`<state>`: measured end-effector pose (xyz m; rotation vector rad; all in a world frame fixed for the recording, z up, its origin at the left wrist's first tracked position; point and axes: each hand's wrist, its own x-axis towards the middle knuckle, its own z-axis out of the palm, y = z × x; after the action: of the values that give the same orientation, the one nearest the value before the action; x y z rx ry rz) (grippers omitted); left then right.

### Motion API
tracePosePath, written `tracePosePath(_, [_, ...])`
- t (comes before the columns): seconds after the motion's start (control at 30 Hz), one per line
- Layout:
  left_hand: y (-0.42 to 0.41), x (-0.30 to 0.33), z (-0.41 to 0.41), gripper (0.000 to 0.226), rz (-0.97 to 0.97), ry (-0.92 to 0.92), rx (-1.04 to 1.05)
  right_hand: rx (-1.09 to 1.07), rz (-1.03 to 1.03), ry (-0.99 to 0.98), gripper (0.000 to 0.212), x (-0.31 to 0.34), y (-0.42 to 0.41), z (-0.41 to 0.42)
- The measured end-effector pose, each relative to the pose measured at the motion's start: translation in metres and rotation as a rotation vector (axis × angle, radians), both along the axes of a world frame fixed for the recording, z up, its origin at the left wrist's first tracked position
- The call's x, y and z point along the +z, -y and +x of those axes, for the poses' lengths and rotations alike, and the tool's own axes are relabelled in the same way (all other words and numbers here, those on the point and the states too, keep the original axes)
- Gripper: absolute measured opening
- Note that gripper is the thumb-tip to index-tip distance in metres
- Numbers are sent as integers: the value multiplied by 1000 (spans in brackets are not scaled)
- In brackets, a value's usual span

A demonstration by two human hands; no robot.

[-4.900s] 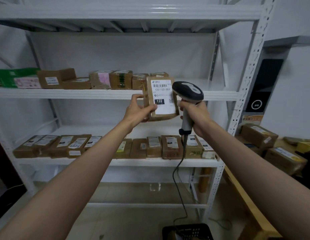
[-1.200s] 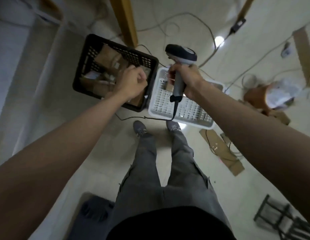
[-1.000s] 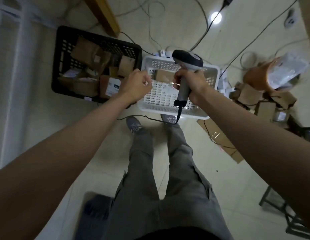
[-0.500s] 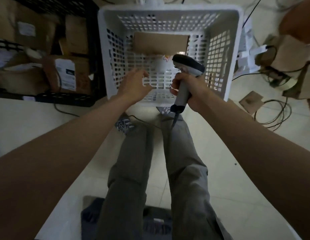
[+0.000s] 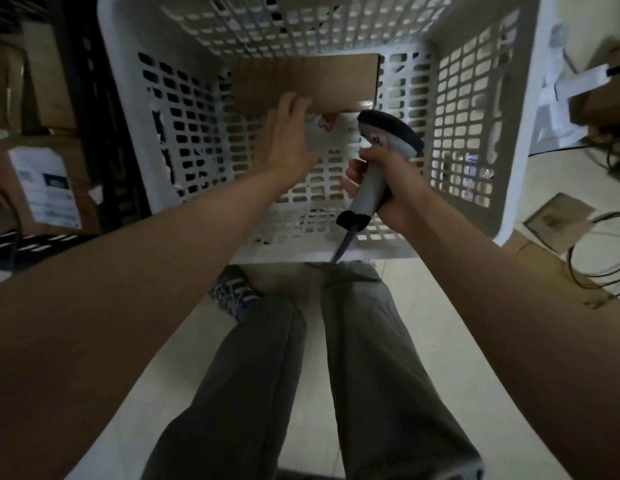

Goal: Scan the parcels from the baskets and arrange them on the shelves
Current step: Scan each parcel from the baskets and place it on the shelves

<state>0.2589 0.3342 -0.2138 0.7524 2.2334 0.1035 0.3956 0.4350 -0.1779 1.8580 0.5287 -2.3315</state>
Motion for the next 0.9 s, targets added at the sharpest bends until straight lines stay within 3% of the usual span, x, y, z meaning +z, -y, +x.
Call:
tracePosePath(0.2, [-19, -40, -29, 90, -30, -238, -20, -80, -74, -21, 8, -26, 4, 4])
tracePosePath(0.4, [-24, -67, -46, 95, -129, -357, -101, -173, -168, -23, 4, -42, 5, 14])
tracePosePath(0.67, [3, -71, -23, 105, -139, -435, -204, -269, -190, 46, 13, -42, 7, 32])
tracePosePath(0.9, [21, -33, -12, 108, -57, -314, 34, -290, -101, 67, 13, -12, 5, 39])
